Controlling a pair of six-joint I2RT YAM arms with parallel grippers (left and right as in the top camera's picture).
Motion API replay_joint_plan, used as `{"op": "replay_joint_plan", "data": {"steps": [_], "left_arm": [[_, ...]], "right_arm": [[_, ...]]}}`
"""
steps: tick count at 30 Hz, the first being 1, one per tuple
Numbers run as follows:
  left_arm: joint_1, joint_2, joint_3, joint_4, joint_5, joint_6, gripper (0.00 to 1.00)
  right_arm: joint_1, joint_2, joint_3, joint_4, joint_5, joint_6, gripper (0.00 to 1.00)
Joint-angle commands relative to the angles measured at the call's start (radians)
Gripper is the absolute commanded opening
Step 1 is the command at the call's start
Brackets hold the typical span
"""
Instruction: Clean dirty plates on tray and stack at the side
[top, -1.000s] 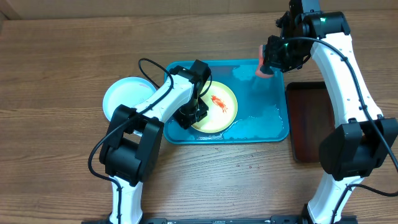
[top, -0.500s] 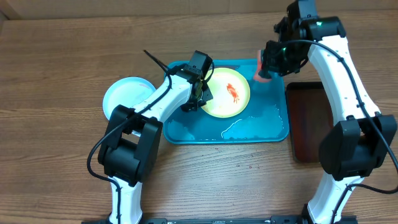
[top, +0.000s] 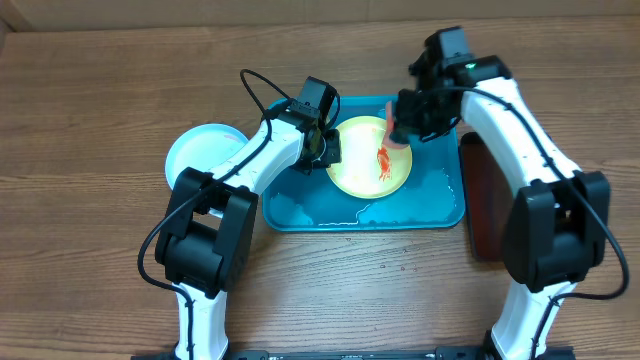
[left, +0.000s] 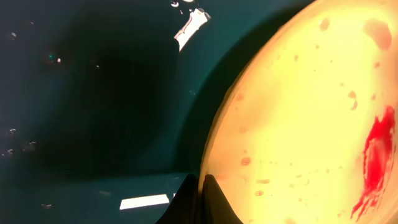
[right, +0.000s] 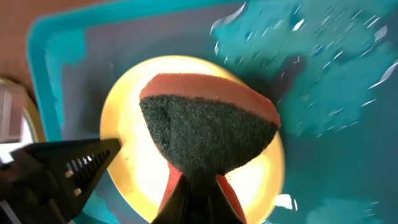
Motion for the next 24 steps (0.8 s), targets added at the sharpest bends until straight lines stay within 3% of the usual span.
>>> {"op": "replay_joint_plan", "data": {"steps": [1, 7, 16, 24], "left_arm": [[0.013, 0.016, -0.009, -0.01, 0.025, 0.047, 0.04], [0.039, 0.016, -0.009, -0.011, 0.023, 0.016, 0.04], [0.054, 0.016, -0.009, -0.013, 0.057, 0.01, 0.04], [0.054, 0.016, -0.009, -0.011, 0.11, 0.014, 0.04]], "right_arm": [[0.031, 0.053, -0.011, 0.004, 0.029, 0.065, 0.04], [0.055, 0.115, -0.011, -0.026, 0.056, 0.14, 0.04], [0.078, 0.169, -0.064, -0.024, 0.064, 0.137, 0.04], [0.132, 0.237, -0.084, 0.093, -0.101, 0.123, 0.04]]}}
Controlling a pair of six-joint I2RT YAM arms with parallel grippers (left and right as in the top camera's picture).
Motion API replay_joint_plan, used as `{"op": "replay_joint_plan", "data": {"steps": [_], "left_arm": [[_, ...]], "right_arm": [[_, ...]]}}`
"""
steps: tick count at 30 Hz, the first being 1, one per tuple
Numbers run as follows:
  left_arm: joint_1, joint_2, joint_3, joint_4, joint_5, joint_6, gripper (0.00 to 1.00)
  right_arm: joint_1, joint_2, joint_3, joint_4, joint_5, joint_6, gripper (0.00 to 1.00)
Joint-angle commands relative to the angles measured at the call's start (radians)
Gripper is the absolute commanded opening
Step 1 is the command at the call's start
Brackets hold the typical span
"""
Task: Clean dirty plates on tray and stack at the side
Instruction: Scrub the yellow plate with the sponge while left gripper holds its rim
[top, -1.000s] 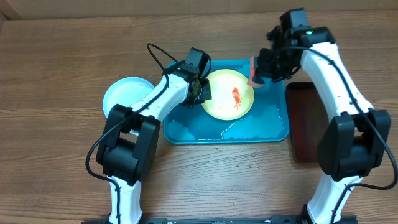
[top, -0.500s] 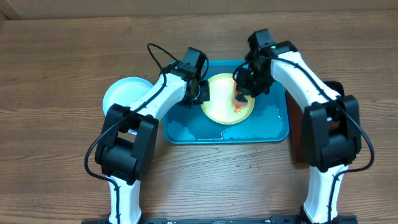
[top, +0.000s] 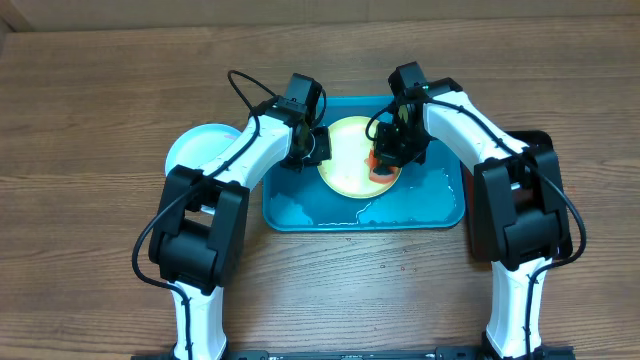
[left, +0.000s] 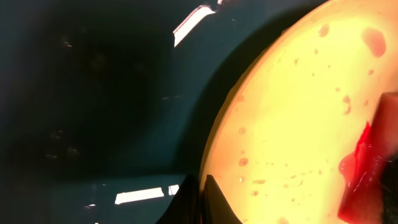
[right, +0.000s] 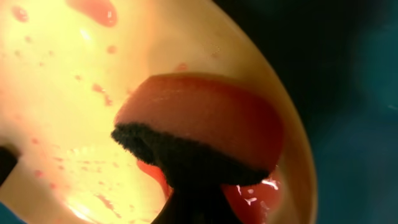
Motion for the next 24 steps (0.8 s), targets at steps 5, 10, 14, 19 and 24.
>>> {"op": "replay_joint_plan", "data": {"steps": [5, 10, 14, 19, 24], "left_arm": [[-0.002, 0.014, -0.006, 0.005, 0.077, -0.005, 0.04], [-0.002, 0.014, -0.006, 0.008, 0.092, -0.009, 0.04], [-0.001, 0.014, -0.006, 0.008, 0.074, -0.024, 0.04], [0.0, 0.014, -0.006, 0.01, 0.055, -0.03, 0.04], [0.0, 0.014, -0.006, 0.012, 0.053, -0.042, 0.04]], "right_arm": [[0.083, 0.066, -0.025, 0.147, -0.25, -0.011, 0.04], [0.097, 0.066, -0.025, 0.148, -0.251, 0.003, 0.04], [0.072, 0.063, -0.003, 0.023, -0.183, 0.017, 0.04], [0.023, 0.045, 0.08, -0.172, 0.058, 0.016, 0.04], [-0.002, 0.046, 0.09, -0.185, 0.191, 0.02, 0.04]]}}
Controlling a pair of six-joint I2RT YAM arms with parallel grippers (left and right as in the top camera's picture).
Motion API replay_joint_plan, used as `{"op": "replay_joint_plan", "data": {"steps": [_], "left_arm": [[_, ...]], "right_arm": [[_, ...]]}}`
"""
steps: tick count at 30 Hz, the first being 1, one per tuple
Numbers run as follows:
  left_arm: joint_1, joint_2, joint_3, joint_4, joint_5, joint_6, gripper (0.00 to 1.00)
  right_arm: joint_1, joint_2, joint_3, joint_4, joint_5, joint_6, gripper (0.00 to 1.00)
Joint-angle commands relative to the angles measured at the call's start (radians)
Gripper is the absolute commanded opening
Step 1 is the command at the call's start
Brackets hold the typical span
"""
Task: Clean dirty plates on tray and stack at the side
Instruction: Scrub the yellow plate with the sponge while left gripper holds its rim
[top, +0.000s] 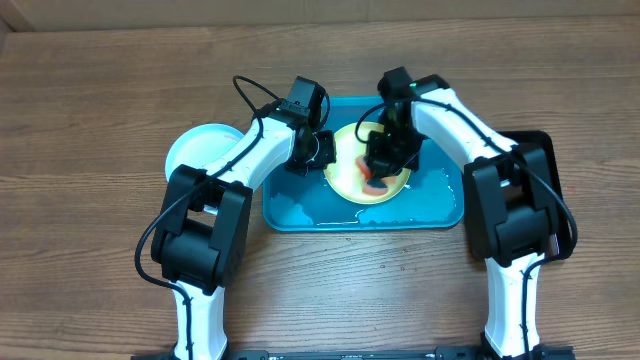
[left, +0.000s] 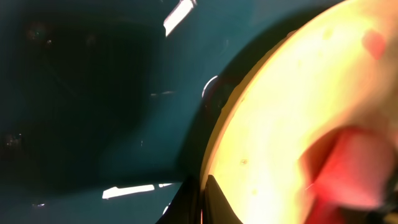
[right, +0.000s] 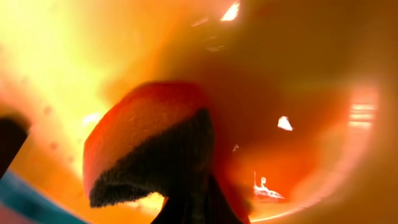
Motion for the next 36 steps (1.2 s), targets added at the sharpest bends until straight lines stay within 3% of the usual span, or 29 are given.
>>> {"op": "replay_joint_plan", "data": {"steps": [1, 8, 16, 29, 36], "left_arm": [[0.008, 0.01, 0.004, 0.003, -0.004, -0.022, 0.04], [0.008, 0.01, 0.004, -0.001, -0.003, -0.021, 0.04], [0.008, 0.01, 0.004, -0.013, -0.001, -0.021, 0.04], [0.008, 0.01, 0.004, -0.012, 0.0, -0.021, 0.05], [0.008, 0.01, 0.004, -0.012, 0.0, -0.021, 0.04]], "right_arm": [[-0.02, 0.01, 0.01, 0.006, 0.227, 0.03, 0.04], [-0.019, 0.01, 0.008, 0.129, 0.33, 0.056, 0.04], [0.029, 0.01, 0.008, 0.332, 0.03, 0.006, 0.04], [0.062, 0.01, 0.018, 0.024, -0.102, -0.084, 0.04], [-0.026, 0.01, 0.079, -0.099, 0.106, -0.079, 0.04]]}}
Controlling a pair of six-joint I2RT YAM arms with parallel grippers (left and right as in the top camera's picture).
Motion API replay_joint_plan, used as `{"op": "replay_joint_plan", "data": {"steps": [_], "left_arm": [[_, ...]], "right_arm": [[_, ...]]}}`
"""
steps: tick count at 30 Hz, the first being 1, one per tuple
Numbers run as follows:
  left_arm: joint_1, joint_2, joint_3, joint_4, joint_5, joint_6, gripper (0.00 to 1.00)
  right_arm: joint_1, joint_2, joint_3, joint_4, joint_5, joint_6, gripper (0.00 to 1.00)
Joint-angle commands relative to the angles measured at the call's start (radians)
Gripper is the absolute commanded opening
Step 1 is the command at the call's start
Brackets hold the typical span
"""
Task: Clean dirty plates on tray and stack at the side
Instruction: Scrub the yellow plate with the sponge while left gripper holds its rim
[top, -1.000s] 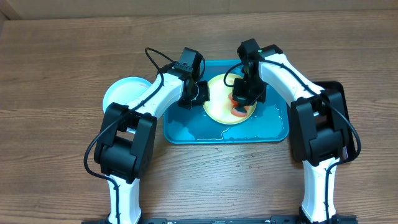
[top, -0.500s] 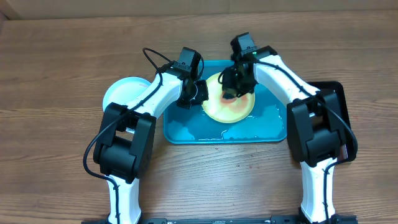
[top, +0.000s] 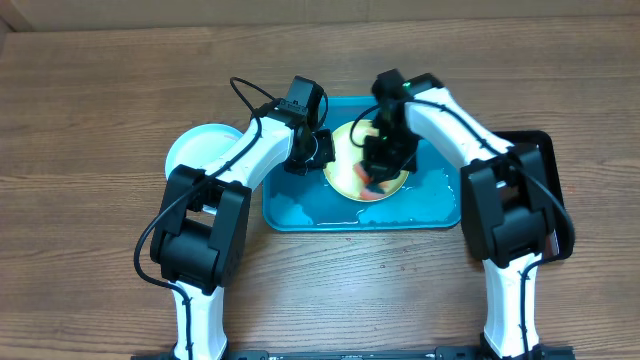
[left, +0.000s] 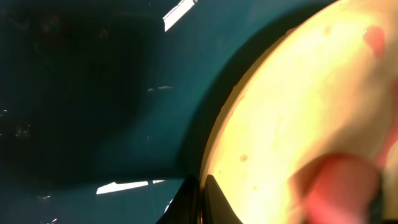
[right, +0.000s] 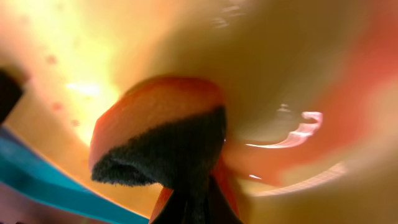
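Observation:
A yellow plate (top: 350, 170) smeared with red lies in the blue tray (top: 300, 210). My left gripper (top: 322, 150) is shut on the plate's left rim; its fingertips (left: 202, 202) pinch the yellow plate (left: 298, 112) edge. My right gripper (top: 380, 165) is shut on an orange sponge (right: 155, 118) with a dark scouring side, pressed onto the yellow plate (right: 249, 50). The sponge (left: 342, 190) shows blurred at the lower right of the left wrist view. Red smear (right: 298, 155) remains beside it.
A pale blue plate (top: 195, 150) sits on the wooden table left of the tray. A dark tray (top: 535, 190) lies to the right. Water pools (top: 300, 212) on the blue tray floor.
The sponge in my right gripper has shifted a little on the plate, toward its lower part. My left gripper still pinches the rim in the same place.
My right gripper held the sponge above the plate's right side while the left pinched the rim. Then the sponge was down on the red smear. Later it sat further left on the plate, with the smear spread and fainter.

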Motion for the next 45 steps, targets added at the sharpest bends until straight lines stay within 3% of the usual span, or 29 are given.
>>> {"op": "replay_joint_plan", "data": {"steps": [1, 10, 19, 30, 40, 45], "left_arm": [[0.006, 0.01, 0.004, -0.004, -0.007, 0.008, 0.04], [0.006, 0.01, 0.004, -0.004, -0.006, 0.008, 0.04], [0.006, 0.01, 0.004, -0.005, -0.006, 0.008, 0.04], [0.006, 0.01, 0.004, -0.008, -0.006, 0.008, 0.04], [0.006, 0.01, 0.004, -0.013, -0.006, 0.008, 0.04], [0.006, 0.01, 0.004, -0.014, -0.006, 0.008, 0.04]], "right_arm": [[-0.065, 0.009, 0.058, -0.01, 0.154, -0.011, 0.04], [-0.092, 0.014, 0.05, 0.196, 0.232, 0.017, 0.04], [0.024, 0.097, 0.049, 0.306, -0.019, -0.001, 0.04], [0.112, 0.096, 0.055, 0.292, -0.235, 0.0, 0.04], [0.035, 0.096, 0.055, 0.366, -0.151, 0.053, 0.04], [-0.021, 0.096, 0.055, 0.43, 0.043, 0.128, 0.04]]}}
